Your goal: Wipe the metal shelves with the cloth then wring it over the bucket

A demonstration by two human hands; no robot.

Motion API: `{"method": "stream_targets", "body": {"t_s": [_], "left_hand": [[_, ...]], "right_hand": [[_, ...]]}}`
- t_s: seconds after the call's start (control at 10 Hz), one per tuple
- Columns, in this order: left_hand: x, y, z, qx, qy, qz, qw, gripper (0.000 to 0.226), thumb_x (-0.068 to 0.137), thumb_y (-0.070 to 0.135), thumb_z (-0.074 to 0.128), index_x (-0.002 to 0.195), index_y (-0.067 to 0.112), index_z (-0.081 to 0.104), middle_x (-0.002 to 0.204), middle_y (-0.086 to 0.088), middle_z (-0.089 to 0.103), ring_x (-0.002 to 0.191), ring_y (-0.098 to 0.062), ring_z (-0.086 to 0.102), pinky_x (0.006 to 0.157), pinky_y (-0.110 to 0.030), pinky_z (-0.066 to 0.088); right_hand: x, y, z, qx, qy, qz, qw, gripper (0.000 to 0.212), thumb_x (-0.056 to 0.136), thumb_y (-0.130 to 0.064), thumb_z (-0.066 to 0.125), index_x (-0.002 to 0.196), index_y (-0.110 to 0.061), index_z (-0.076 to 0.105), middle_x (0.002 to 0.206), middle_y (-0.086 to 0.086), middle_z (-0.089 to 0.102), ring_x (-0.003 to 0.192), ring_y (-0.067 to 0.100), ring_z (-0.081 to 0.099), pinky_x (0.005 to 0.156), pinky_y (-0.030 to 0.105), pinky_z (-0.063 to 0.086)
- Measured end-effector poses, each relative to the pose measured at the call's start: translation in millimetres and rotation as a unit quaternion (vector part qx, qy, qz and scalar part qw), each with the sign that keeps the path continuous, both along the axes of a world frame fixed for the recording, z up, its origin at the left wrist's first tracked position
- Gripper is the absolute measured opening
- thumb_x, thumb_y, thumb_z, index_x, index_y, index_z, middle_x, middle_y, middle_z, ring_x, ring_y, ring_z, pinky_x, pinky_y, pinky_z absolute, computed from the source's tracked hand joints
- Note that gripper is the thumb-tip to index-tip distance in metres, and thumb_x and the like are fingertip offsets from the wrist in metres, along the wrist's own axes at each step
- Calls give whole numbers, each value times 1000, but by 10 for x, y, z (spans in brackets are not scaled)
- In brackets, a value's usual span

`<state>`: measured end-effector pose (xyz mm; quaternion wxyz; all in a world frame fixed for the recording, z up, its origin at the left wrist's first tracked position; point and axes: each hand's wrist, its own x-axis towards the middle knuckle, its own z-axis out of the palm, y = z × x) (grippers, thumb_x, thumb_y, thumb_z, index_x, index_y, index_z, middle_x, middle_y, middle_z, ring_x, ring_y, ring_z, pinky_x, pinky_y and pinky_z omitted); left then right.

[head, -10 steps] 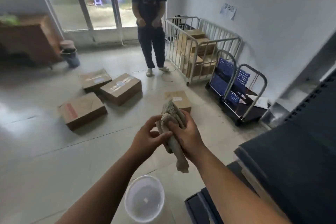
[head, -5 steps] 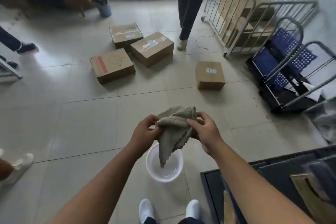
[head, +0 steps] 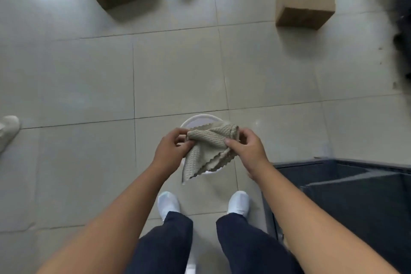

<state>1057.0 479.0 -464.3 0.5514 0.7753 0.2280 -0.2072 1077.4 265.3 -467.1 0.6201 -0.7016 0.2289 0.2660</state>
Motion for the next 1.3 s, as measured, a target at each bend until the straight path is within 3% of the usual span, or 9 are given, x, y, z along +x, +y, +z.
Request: {"method": "stream_targets", "body": {"t_s": [0.1, 0.3, 0.5, 0.7, 0.9, 1.0, 1.1, 1.2, 1.3], "left_hand": [[-128, -57, -949, 9, 33, 2, 999, 11, 85, 24, 64, 94, 32, 63, 89, 2, 71, 79, -14, 67, 74, -36, 54], [-467, -102, -2741, -8, 136, 19, 990, 9, 89, 26, 57, 93, 34, 59, 92, 5, 67, 83, -12, 65, 81, -43, 52], [-210, 16, -4188, 9, 113, 4, 993, 10, 86, 25, 61, 94, 32, 61, 87, 6, 67, 81, -14, 66, 80, -44, 53], [157, 17, -5242, 35, 92, -3, 995, 12, 86, 27, 62, 98, 30, 60, 92, 5, 68, 84, -14, 65, 81, -43, 52], [217, -14, -5661, 76, 80, -4, 994, 19, 80, 25, 65, 98, 30, 61, 92, 4, 68, 86, -15, 64, 76, -31, 48], [203, -17, -5568, 99, 67, -5, 993, 23, 79, 23, 68, 100, 30, 63, 94, 7, 67, 87, -11, 61, 70, -22, 39], [169, 6, -5266, 110, 64, 3, 992, 32, 79, 24, 71, 109, 30, 62, 102, 9, 63, 89, -9, 61, 73, -23, 41], [166, 71, -5030, 122, 43, 13, 991, 34, 80, 29, 72, 112, 28, 61, 105, 10, 61, 92, -8, 61, 78, -26, 46], [271, 125, -5018, 110, 36, 37, 993, 30, 82, 32, 69, 111, 27, 62, 102, 10, 64, 90, -4, 61, 80, -26, 47]], "right_hand": [[-136, 57, -924, -5, 41, -21, 999, 19, 79, -18, 71, 94, -20, 59, 97, 9, 69, 88, 22, 66, 80, 40, 54], [-541, 213, -2721, -51, 113, -63, 990, 24, 79, -23, 69, 97, -25, 52, 98, 6, 68, 94, 28, 66, 83, 48, 53], [-341, 342, -4178, -114, 82, -69, 988, 25, 81, -25, 69, 94, -28, 48, 102, 9, 67, 89, 25, 66, 74, 35, 52], [0, 427, -5193, -168, 52, -60, 983, 35, 83, -28, 67, 110, -24, 46, 112, 4, 61, 93, 22, 61, 78, 34, 48], [3, 471, -5586, -238, 24, 10, 971, 41, 83, -32, 68, 115, -19, 47, 107, 6, 65, 96, 29, 62, 76, 35, 48], [8, 457, -5521, -267, 6, 20, 963, 41, 82, -31, 69, 114, -17, 48, 110, 9, 64, 100, 30, 62, 80, 37, 50], [19, 412, -5251, -288, 3, 39, 957, 52, 81, -32, 70, 125, -15, 47, 124, 10, 55, 111, 30, 56, 91, 38, 48], [60, 335, -5045, -282, -17, 73, 956, 51, 84, -34, 67, 129, -18, 50, 131, 5, 52, 119, 25, 51, 100, 39, 44], [184, 271, -5031, -196, -1, 58, 979, 35, 85, -34, 66, 117, -22, 60, 115, -3, 64, 107, 17, 60, 94, 33, 48]]}}
